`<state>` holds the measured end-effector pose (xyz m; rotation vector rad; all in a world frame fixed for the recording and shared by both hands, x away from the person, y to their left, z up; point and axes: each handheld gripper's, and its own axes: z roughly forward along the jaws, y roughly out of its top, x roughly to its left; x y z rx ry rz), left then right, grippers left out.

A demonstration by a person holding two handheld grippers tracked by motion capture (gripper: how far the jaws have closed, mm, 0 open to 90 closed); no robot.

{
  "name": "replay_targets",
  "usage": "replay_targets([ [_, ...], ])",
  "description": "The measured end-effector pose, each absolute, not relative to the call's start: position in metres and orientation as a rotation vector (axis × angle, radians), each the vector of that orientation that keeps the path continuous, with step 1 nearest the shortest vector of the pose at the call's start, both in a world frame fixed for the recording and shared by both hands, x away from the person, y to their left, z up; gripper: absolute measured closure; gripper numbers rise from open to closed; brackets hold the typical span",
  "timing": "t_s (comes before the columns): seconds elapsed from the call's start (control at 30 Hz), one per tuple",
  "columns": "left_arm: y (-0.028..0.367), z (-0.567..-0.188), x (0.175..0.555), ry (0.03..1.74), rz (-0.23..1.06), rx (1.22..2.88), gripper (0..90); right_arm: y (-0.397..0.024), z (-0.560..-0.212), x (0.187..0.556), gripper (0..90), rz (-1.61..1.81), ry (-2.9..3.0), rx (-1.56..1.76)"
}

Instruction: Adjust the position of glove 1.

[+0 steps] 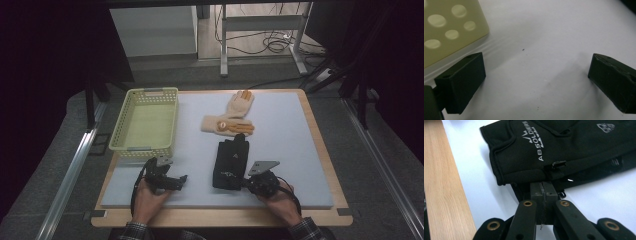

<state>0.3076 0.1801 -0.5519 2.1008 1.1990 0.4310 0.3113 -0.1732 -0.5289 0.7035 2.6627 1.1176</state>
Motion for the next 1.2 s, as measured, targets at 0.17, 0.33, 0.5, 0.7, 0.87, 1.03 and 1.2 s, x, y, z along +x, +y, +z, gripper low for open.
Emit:
replay_targets([
  [0.17,0.180,-0.552,0.308,1.201,0.431,2.097,1.5,-0.157,-0.530,0.312,88.7,1.128,2.668,0.678],
  [0.33,0.180,-0.552,0.308,1.203,0.429,2.101,1.4,-0.144,-0.531,0.314,88.7,1.133,2.672,0.660],
  [0.5,0.179,-0.552,0.309,1.206,0.426,2.099,1.2,-0.127,-0.533,0.318,88.7,1.145,2.671,0.660],
  [0.7,0.179,-0.552,0.309,1.207,0.425,2.096,1.0,-0.104,-0.534,0.324,88.7,1.134,2.660,0.637],
  [0.87,0.179,-0.552,0.308,1.207,0.427,2.093,1.1,-0.103,-0.533,0.322,88.4,1.143,2.658,0.620],
  [1.03,0.179,-0.552,0.308,1.208,0.426,2.093,1.1,-0.115,-0.528,0.320,83.3,1.165,2.631,0.643],
  [1.2,0.179,-0.552,0.308,1.207,0.426,2.092,1.0,-0.126,-0.521,0.324,71.0,1.169,2.615,0.670],
])
